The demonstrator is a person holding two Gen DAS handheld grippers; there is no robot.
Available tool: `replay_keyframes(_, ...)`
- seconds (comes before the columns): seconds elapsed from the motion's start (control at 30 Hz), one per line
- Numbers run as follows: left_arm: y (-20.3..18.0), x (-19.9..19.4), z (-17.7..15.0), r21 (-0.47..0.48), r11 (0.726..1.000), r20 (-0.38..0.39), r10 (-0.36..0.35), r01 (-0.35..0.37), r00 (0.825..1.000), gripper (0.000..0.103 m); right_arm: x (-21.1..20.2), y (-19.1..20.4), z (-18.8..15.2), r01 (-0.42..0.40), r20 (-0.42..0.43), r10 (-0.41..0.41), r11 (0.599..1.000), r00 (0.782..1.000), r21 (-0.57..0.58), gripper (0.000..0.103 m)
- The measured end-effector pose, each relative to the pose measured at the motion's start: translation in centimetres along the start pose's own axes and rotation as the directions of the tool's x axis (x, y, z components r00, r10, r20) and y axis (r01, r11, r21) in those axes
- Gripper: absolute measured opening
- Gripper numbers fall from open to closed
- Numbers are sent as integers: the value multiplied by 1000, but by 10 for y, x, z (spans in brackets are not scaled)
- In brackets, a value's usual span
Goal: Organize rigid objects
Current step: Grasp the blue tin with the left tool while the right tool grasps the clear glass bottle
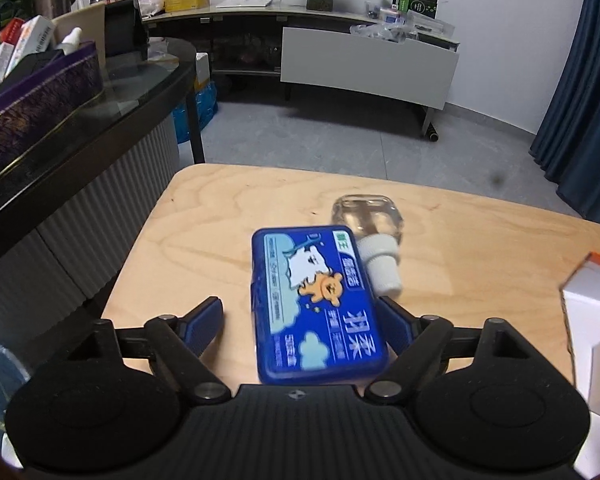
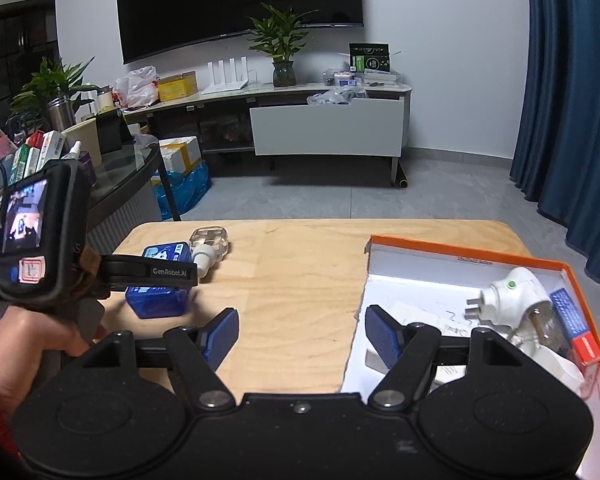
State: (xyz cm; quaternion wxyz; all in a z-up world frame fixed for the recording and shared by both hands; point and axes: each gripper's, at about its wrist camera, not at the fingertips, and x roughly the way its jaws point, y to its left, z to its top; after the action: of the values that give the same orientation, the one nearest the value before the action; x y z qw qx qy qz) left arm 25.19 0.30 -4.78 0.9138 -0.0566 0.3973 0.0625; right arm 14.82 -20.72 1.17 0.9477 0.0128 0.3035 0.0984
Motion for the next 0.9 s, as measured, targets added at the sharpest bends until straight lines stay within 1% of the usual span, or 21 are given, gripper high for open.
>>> replay_keyframes(0.03,2,2,2,-3,1000,-3,-11,11,1000,68,4,1,2,-5,-2,5,1000,1000,-1,83)
replay_keyframes(0.07,4,2,3,2,1000,7,-7,7,1000,63,9,3,5,-18,-8,18,1000,1000,2,83)
replay_keyframes(0.23,20,-3,3,-4,1000,17,-12,12,1000,62,39,15,23,-101,-38,101,995,994,-1,85)
replay_keyframes(0.37,36,-28,-4,-8,1000,59,-3,3,998,62,78,32,43,-149,-73,148,989,986,-10,85)
replay_keyframes(0.47,46,-44,-10,-24,1000,76,-11,13,997,62,115,49,57,-188,-106,186,982,977,-4,85)
replay_keyframes(0.57,52,-55,-15,-35,999,102,6,-2,995,63,149,68,63,-198,-144,194,980,970,-14,85)
replay_keyframes(0.6,54,-57,-15,-43,999,102,8,-4,995,63,158,73,64,-194,-146,190,981,971,-18,85)
replay_keyframes(0.7,57,-57,-14,-52,999,106,-2,8,994,63,184,91,64,-169,-160,157,983,975,-68,85)
replay_keyframes(0.8,57,-55,-14,-57,998,111,-5,11,994,63,201,101,65,-136,-151,119,985,981,-104,85)
replay_keyframes(0.83,58,-54,-14,-61,998,111,-10,17,994,63,207,102,65,-131,-154,114,986,981,-102,84)
replay_keyframes(0.9,56,-54,-14,-55,998,116,-2,9,993,63,212,103,64,-114,-152,96,987,984,-113,71)
